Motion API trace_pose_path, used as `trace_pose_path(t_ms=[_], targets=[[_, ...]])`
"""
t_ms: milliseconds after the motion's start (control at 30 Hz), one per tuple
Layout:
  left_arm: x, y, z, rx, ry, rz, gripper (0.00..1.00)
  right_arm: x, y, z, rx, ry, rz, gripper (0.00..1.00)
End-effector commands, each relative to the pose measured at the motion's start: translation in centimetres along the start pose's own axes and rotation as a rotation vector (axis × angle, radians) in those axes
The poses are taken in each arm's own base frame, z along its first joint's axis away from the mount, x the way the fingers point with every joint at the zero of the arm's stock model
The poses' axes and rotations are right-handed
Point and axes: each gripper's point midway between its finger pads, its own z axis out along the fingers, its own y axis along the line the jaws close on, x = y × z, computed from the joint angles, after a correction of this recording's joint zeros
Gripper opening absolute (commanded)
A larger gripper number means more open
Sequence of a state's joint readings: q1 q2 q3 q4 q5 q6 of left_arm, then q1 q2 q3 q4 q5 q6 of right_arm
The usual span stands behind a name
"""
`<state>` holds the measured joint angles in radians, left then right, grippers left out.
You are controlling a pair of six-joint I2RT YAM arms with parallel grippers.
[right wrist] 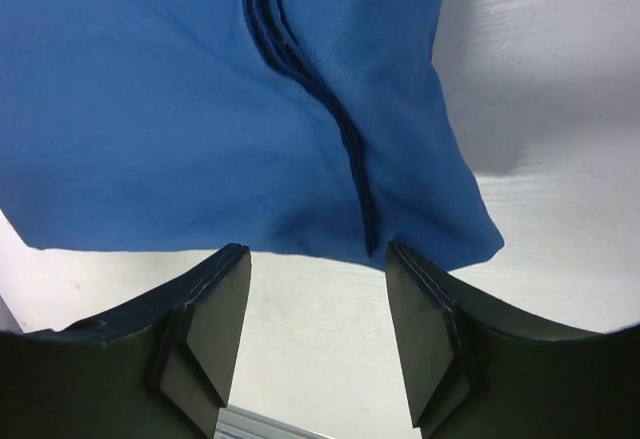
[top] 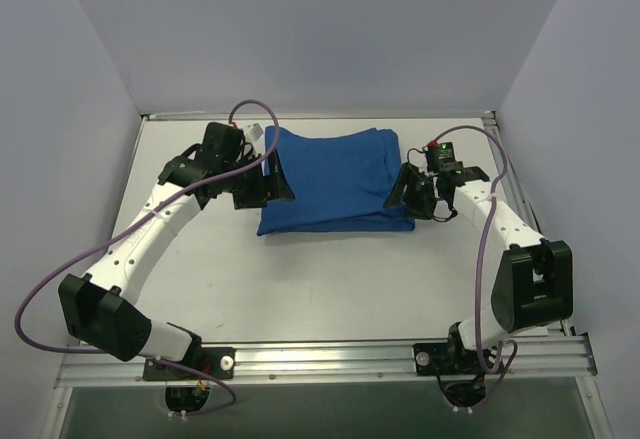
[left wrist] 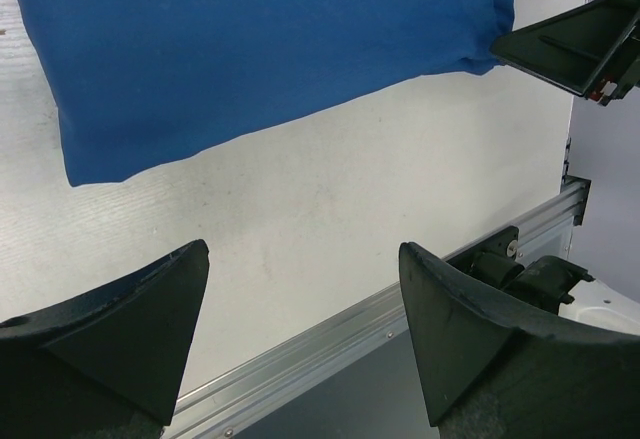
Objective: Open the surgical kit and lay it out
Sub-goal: Open the surgical kit at the center of the board.
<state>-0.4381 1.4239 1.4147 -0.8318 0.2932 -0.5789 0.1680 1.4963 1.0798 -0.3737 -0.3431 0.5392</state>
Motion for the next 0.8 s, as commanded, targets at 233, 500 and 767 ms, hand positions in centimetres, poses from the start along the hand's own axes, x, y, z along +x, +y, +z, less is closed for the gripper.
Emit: trace_pose_path(t_ms=[233,500,767], targets=[[-1.4,-1.2,-1.0,0.015,-0.029,0.054,0.85,-0.1,-0.4,1.1,-0.015,0.017,-0.004,0.51],[-2.2,-2.7,-0.9,0.020,-0.053,0.152,0.81,-1.0,1.8,0.2,-0.089,0.023,-0.022,0.11],[-1.7,-9.8,2.7,0.102,-0.171,0.495,0.93,-2.6,5.9,-3.2,-0.218,0.005,0.018,0.00]])
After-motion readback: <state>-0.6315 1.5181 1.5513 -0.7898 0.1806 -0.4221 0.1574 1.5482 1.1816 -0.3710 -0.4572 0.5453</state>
